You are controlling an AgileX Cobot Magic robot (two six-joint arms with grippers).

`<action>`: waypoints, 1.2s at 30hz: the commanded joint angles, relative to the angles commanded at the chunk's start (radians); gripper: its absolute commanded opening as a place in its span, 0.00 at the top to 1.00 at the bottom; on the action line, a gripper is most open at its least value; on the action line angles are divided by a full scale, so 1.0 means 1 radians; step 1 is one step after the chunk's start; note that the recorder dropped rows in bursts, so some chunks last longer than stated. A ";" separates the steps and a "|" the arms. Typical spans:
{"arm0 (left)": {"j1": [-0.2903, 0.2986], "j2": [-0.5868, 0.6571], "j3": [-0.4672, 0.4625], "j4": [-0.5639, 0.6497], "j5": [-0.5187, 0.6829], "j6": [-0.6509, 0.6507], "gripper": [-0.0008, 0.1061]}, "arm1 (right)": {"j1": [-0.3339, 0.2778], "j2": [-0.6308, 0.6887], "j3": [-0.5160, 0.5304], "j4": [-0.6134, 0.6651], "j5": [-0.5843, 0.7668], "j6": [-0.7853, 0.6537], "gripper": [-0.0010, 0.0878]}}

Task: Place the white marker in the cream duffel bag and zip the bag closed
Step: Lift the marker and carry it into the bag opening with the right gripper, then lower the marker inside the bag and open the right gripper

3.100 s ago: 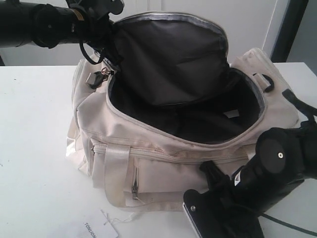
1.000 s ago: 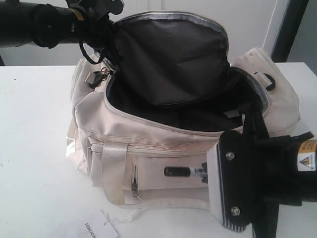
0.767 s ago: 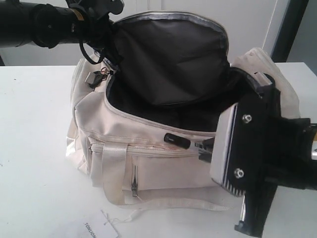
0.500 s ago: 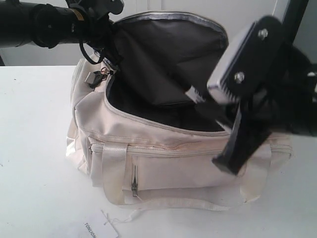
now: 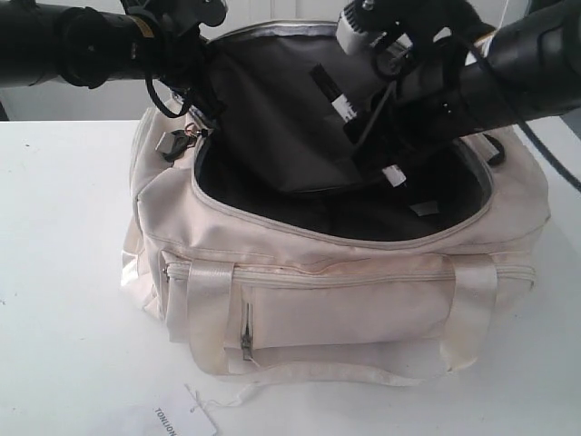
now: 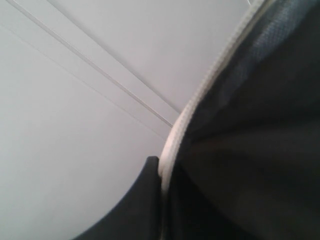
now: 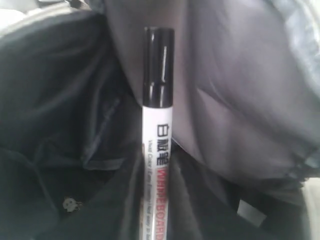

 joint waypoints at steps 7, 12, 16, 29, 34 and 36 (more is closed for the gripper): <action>0.000 0.000 0.000 0.000 0.000 0.000 0.99 | 0.000 0.079 0.000 -0.016 -0.032 -0.003 0.99; 0.000 0.000 0.000 0.000 0.000 0.000 0.99 | 0.000 0.091 0.000 -0.035 -0.040 -0.003 0.92; 0.000 0.000 0.000 0.000 0.000 0.000 0.99 | 0.000 0.091 0.000 -0.035 -0.021 -0.003 0.66; 0.000 0.000 0.000 0.000 0.000 0.000 0.99 | 0.000 -0.034 0.000 -0.033 0.097 0.047 0.56; 0.000 0.000 0.000 0.000 0.000 0.000 0.99 | 0.000 -0.078 0.000 -0.033 0.225 0.047 0.76; 0.000 0.000 0.000 0.000 0.000 0.000 0.99 | 0.000 -0.099 0.000 -0.033 0.283 0.047 0.91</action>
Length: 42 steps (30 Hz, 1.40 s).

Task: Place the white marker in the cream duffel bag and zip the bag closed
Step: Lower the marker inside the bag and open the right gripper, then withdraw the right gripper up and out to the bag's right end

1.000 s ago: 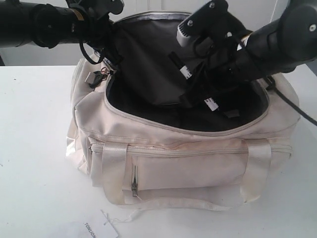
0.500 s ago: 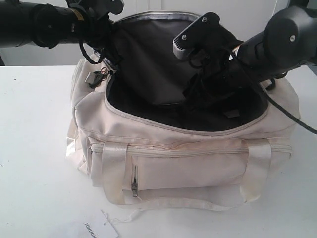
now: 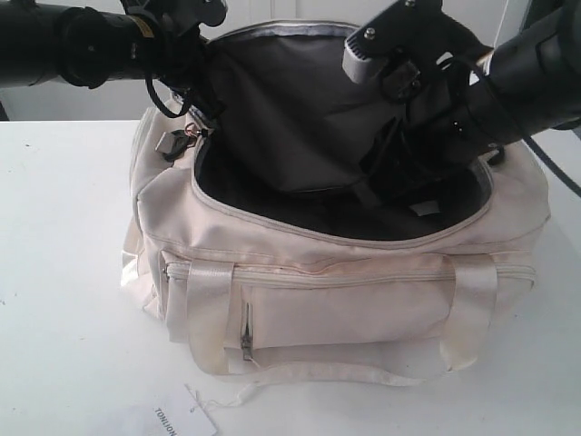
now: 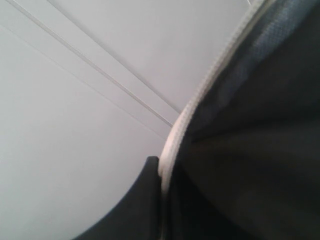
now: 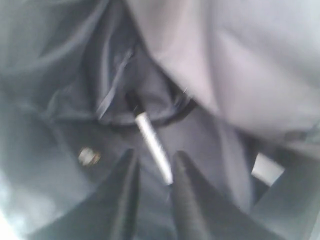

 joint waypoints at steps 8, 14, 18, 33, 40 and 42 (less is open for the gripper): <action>0.000 0.000 0.000 0.000 0.000 0.000 0.99 | 0.000 -0.078 0.000 0.001 0.068 0.001 0.99; 0.000 0.000 0.000 0.000 0.000 0.000 0.99 | 0.000 -0.097 0.000 0.004 0.074 0.008 0.99; 0.000 0.000 0.000 0.000 0.000 0.000 0.99 | 0.000 -0.097 0.000 0.002 0.092 0.106 0.99; 0.000 0.000 0.000 0.000 0.000 0.000 0.99 | -0.021 -0.097 -0.001 -0.242 0.157 0.540 0.99; 0.000 0.000 0.000 0.000 0.000 0.000 0.99 | -0.115 -0.097 -0.001 -0.242 0.176 0.601 0.99; 0.000 0.000 0.000 0.000 0.000 0.000 0.99 | -0.136 -0.097 -0.001 -0.242 0.176 0.606 0.99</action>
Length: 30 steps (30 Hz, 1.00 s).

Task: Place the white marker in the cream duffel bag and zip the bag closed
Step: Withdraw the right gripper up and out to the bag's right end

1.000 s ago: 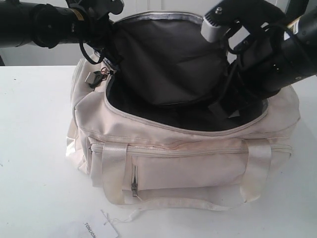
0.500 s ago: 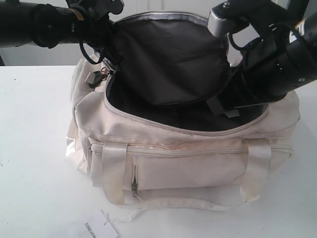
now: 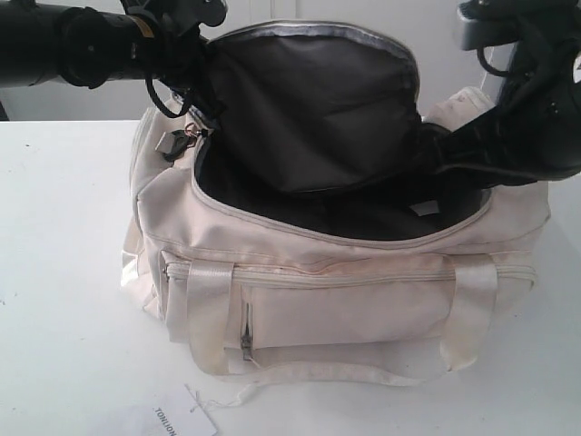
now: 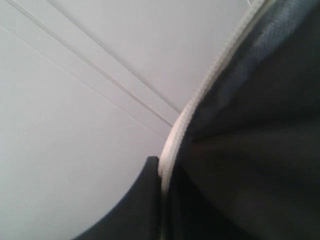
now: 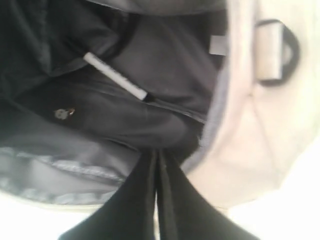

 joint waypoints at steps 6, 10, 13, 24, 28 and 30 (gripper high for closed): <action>0.000 0.000 0.000 0.000 0.000 0.000 0.99 | -0.061 0.000 0.000 0.000 -0.007 0.071 0.99; 0.000 0.000 0.000 0.000 0.000 0.000 0.99 | -0.117 0.000 0.000 0.002 -0.035 0.135 0.99; 0.000 0.000 0.000 0.000 0.000 0.000 0.99 | -0.145 0.000 0.000 0.002 -0.051 0.154 0.99; 0.000 0.000 0.000 0.000 0.000 0.000 0.99 | -0.150 0.000 0.000 -0.050 -0.062 0.103 0.99; 0.000 0.000 0.000 0.000 0.000 0.000 0.99 | -0.150 0.000 0.000 -0.050 -0.062 0.103 0.99; 0.000 0.000 0.000 0.000 0.000 0.000 0.99 | -0.150 0.000 0.000 -0.050 -0.062 0.103 0.99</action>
